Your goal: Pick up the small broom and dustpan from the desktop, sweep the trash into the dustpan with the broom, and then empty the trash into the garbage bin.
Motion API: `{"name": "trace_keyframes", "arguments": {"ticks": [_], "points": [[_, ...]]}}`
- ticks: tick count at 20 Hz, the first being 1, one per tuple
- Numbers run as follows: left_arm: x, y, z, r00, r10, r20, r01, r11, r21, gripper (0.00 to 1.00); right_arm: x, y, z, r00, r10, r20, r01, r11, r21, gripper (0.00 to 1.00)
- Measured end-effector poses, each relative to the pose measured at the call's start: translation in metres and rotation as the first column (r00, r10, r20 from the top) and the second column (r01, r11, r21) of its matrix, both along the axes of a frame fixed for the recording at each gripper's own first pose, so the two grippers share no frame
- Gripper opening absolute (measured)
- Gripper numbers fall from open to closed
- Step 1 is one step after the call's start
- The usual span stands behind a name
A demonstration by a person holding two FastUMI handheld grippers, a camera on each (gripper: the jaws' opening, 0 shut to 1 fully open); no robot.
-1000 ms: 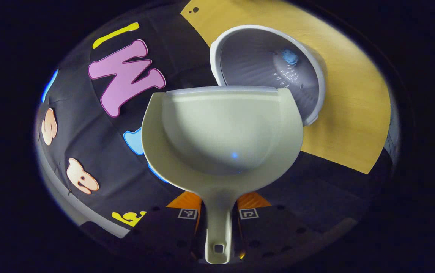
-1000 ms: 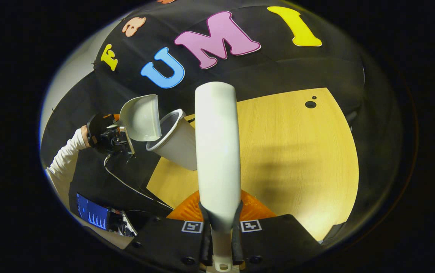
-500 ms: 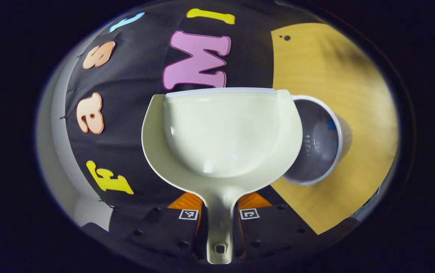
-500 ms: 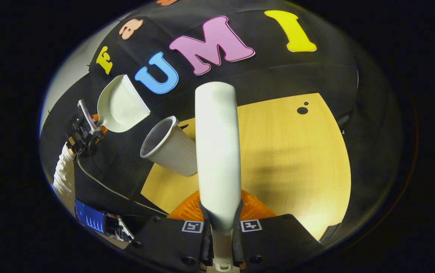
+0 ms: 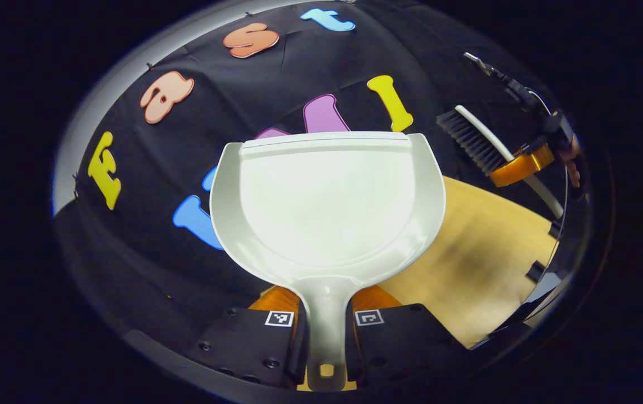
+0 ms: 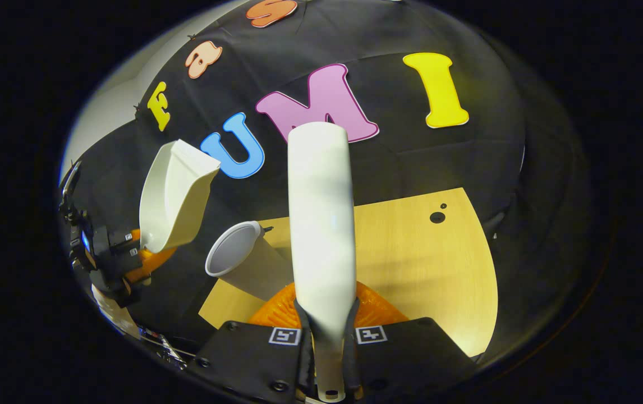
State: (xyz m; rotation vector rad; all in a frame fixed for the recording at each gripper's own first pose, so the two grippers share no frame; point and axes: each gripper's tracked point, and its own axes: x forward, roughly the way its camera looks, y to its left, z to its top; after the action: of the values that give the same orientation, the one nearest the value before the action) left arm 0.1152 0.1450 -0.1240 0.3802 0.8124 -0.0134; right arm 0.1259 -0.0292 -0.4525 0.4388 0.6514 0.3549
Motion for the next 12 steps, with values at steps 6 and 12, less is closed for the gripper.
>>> {"name": "trace_keyframes", "arguments": {"ticks": [6, 12], "points": [[-0.039, -0.064, -0.102, 0.957, 0.11, -0.269, -0.19, 0.937, -0.293, 0.24, -0.021, -0.012, -0.105, 0.974, -0.06, -0.218, 0.044, 0.996, -0.078, 0.21], [-0.069, -0.11, -0.203, 0.879, 0.081, -0.471, -0.268, 0.899, -0.346, 0.24, -0.06, 0.013, -0.221, 0.892, -0.041, -0.451, -0.031, 0.988, -0.152, 0.22]]}}
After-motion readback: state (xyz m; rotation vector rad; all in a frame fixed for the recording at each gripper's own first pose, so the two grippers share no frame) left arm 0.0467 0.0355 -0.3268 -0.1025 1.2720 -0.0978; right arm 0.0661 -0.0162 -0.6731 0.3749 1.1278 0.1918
